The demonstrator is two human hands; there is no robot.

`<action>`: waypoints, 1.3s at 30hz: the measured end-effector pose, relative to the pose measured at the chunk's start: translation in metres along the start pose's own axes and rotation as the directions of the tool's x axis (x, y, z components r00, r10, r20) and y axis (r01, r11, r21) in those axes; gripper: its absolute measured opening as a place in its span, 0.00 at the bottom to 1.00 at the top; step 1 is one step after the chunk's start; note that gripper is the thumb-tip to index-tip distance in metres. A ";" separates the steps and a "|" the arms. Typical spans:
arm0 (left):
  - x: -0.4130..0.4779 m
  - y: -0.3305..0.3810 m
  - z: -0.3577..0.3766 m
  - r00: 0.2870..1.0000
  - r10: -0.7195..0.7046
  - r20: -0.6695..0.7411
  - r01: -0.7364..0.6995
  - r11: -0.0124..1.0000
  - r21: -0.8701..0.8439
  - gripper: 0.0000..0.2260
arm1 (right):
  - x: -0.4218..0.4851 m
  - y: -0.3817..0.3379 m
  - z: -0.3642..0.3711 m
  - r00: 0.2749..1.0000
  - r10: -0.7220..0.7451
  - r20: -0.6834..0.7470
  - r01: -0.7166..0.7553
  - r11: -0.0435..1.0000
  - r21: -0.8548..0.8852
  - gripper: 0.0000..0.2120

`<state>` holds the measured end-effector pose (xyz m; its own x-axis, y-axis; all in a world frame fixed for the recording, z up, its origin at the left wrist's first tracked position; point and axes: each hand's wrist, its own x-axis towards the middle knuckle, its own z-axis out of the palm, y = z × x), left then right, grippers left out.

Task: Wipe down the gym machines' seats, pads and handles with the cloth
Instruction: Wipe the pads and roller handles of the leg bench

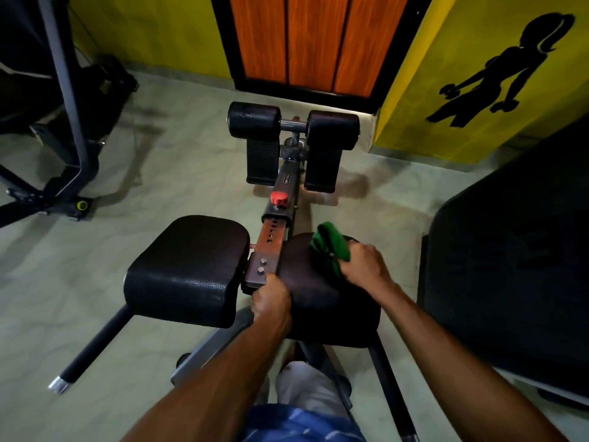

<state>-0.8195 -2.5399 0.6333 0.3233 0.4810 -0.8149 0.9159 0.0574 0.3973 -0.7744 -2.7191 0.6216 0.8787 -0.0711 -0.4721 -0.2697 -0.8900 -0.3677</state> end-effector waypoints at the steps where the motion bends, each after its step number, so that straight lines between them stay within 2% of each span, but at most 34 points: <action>1: 0.003 0.000 0.001 1.000 0.004 -0.029 -0.003 1.000 0.024 0.23 | 0.012 -0.001 -0.001 0.998 0.061 -0.018 -0.060 0.998 0.016 0.13; 3: 0.005 -0.002 0.004 0.999 -0.016 -0.034 0.018 0.999 0.048 0.24 | 0.029 -0.016 0.002 0.993 0.113 -0.026 -0.112 0.993 0.024 0.15; 5: 0.006 -0.002 0.004 0.999 -0.028 -0.041 0.031 0.998 0.058 0.24 | 0.037 -0.039 0.016 0.998 0.063 0.006 -0.063 0.998 0.012 0.20; 7: 0.008 0.001 0.005 0.997 -0.040 -0.073 0.044 0.997 0.060 0.26 | 0.028 -0.060 0.026 0.993 -0.086 0.085 0.085 0.996 0.012 0.24; 9: 0.015 -0.001 0.008 0.991 -0.053 -0.127 0.068 0.991 0.115 0.28 | 0.008 -0.059 0.027 0.941 -0.297 0.163 0.287 0.954 0.083 0.28; 11: 0.019 -0.003 0.011 0.991 -0.062 -0.122 0.078 0.988 0.132 0.29 | -0.002 -0.037 0.016 0.896 -0.407 0.175 0.375 0.907 0.189 0.30; 13: 0.016 -0.001 0.012 0.989 -0.082 -0.125 0.091 0.993 0.072 0.29 | 0.011 -0.010 0.008 0.924 -0.351 0.149 0.328 0.931 0.161 0.27; 16: 0.015 0.000 0.011 0.972 -0.107 -0.209 0.126 0.989 0.082 0.34 | 0.051 0.002 0.006 0.994 -0.083 0.066 0.081 0.996 0.028 0.16; 18: 0.014 0.000 0.012 0.970 -0.118 -0.215 0.138 0.987 0.078 0.34 | 0.071 -0.013 0.012 0.999 0.010 0.040 -0.010 1.000 -0.019 0.17; 20: 0.018 0.000 0.014 0.970 -0.112 -0.215 0.132 0.988 0.084 0.34 | 0.080 -0.038 0.026 0.997 -0.008 0.076 0.010 0.999 -0.036 0.22; 21: 0.019 -0.001 0.014 0.969 -0.102 -0.225 0.125 0.988 0.089 0.34 | 0.076 -0.052 0.032 0.991 -0.062 0.117 0.066 0.997 -0.027 0.24; 23: 0.023 -0.004 0.015 0.969 -0.073 -0.238 0.100 0.989 0.106 0.31 | 0.058 -0.074 0.036 0.947 -0.248 0.203 0.246 0.969 0.036 0.25; 26: 0.025 -0.008 0.014 0.993 -0.010 -0.117 0.021 0.995 0.093 0.24 | 0.031 -0.064 0.030 0.847 -0.479 0.230 0.450 0.877 0.170 0.27; 28: 0.026 -0.008 0.013 0.990 -0.040 -0.136 0.050 0.996 0.074 0.29 | 0.033 -0.039 0.019 0.866 -0.452 0.213 0.413 0.887 0.206 0.27; 30: 0.024 -0.007 0.015 0.977 -0.076 -0.199 0.098 0.990 0.100 0.35 | 0.055 -0.013 0.012 0.926 -0.327 0.190 0.307 0.943 0.129 0.23; 34: 0.025 -0.007 0.018 0.970 -0.079 -0.232 0.109 0.987 0.118 0.33 | 0.104 0.001 0.010 0.986 -0.044 0.160 0.046 0.999 -0.009 0.23; 36: 0.026 -0.006 0.019 0.964 -0.064 -0.257 0.098 0.987 0.125 0.32 | 0.109 -0.019 0.018 0.983 -0.041 0.180 0.046 0.999 -0.027 0.26; 39: 0.029 -0.008 0.020 0.963 -0.046 -0.264 0.081 0.989 0.126 0.32 | 0.093 -0.044 0.033 0.945 -0.225 0.239 0.221 0.974 0.046 0.24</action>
<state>-0.8131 -2.5435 0.5979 0.2069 0.6918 -0.6918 0.9619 -0.0146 0.2731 -0.6940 -2.6718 0.5679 0.7964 0.2409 -0.5547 -0.0869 -0.8621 -0.4992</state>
